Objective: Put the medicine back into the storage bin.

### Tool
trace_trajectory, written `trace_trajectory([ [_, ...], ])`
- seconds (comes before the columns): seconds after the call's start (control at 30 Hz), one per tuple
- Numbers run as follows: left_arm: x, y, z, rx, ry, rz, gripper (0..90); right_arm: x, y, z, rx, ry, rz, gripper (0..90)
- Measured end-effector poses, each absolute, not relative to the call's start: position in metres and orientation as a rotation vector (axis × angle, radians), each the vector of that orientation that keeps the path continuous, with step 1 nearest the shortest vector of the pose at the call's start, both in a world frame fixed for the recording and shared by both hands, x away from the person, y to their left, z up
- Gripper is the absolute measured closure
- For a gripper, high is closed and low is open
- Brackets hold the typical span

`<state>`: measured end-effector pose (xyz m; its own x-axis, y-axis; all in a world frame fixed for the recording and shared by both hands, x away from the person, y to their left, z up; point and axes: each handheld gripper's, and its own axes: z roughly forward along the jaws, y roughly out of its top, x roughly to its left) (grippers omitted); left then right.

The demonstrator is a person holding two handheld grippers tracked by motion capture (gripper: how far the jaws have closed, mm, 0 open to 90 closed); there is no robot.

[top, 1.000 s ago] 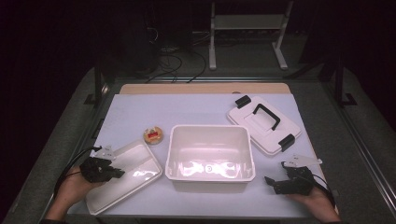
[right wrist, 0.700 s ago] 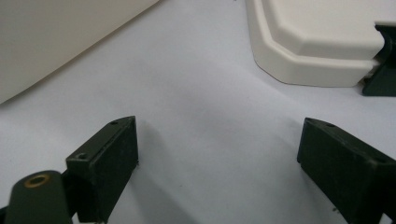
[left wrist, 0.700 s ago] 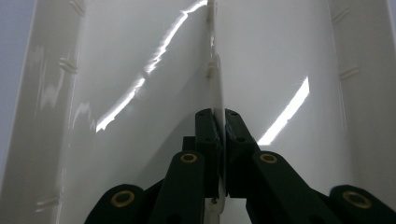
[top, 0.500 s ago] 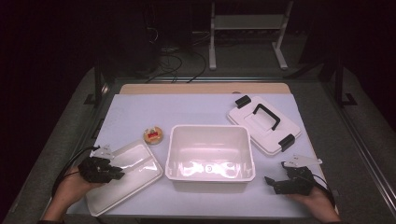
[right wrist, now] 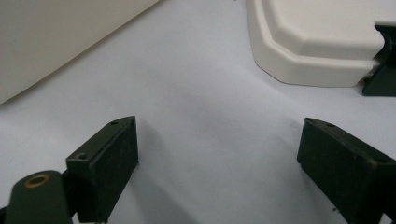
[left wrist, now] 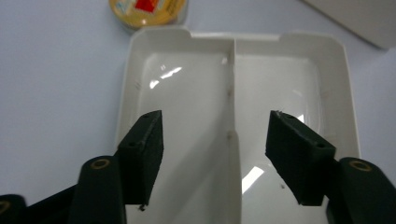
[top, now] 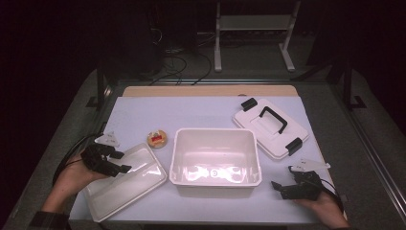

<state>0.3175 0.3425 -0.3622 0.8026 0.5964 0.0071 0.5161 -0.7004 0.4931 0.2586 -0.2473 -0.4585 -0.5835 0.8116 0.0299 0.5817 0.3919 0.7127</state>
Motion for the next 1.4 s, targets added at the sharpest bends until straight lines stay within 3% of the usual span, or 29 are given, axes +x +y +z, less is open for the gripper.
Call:
trace_trajectory([
  [0.3,0.351,0.320,-0.340,2.512,0.803,0.274,18.2,0.259,-0.247,-0.459,1.212,2.332,1.000,11.7],
  [0.53,0.374,0.297,-0.341,2.541,0.807,0.275,10.7,0.259,-0.248,-0.458,1.215,2.333,1.001,11.8],
  [0.87,0.408,0.276,-0.352,2.541,0.856,0.272,8.5,0.259,-0.248,-0.458,1.218,2.333,1.002,11.8],
  [1.4,0.448,0.258,-0.406,2.584,0.944,0.249,8.6,0.259,-0.248,-0.458,1.222,2.332,1.006,11.8],
])
